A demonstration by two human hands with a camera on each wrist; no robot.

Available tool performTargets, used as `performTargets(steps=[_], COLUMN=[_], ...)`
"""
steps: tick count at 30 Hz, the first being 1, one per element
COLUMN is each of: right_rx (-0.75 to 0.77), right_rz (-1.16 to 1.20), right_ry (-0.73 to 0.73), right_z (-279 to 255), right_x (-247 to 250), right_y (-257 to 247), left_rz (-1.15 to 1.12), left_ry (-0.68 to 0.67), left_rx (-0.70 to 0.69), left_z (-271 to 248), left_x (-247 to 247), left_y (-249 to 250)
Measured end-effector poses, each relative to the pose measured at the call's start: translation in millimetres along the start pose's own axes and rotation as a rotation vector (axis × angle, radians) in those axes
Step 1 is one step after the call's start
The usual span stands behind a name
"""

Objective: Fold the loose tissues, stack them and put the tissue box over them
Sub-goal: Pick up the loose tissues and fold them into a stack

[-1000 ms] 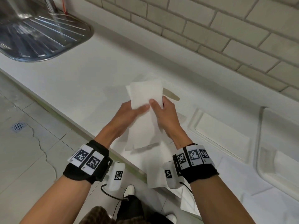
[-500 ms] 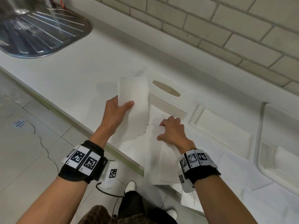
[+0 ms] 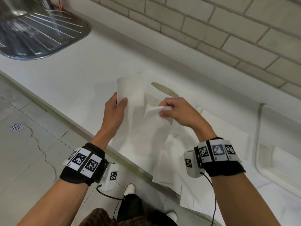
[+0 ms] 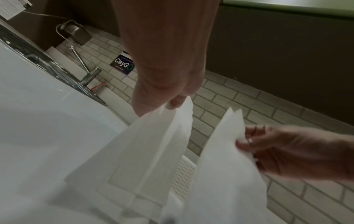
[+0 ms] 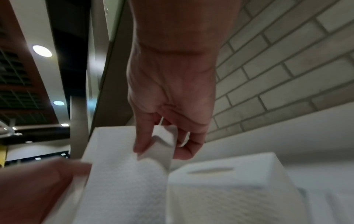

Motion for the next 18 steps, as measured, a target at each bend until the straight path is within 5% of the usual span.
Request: performTargets(steps=[12,15,18], right_rx=[0.12,0.132,0.053], right_rz=[0.02,-0.011,0.237], right_ry=[0.241,0.328,0.403], right_z=[19,15,3], right_x=[10,8,7], right_y=[-49,-42,-16], left_rz=[-0.308,-0.229,-0.248], left_ry=[-0.452,-0.353,-0.234], left_rx=[0.215,0.139,0.078], left_z=[-17,-20,-17], left_x=[-45,-40,-33], left_y=[-1,1,3])
Point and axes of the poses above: each hand's wrist, its own z-axis towards the middle knuckle, its own x-axis out of the back of the hand, y = z × x, the point moved 7 cm from there along z, towards the middle knuckle, and after that the axes turned 6 degrees about x, right-handed, at the moved point
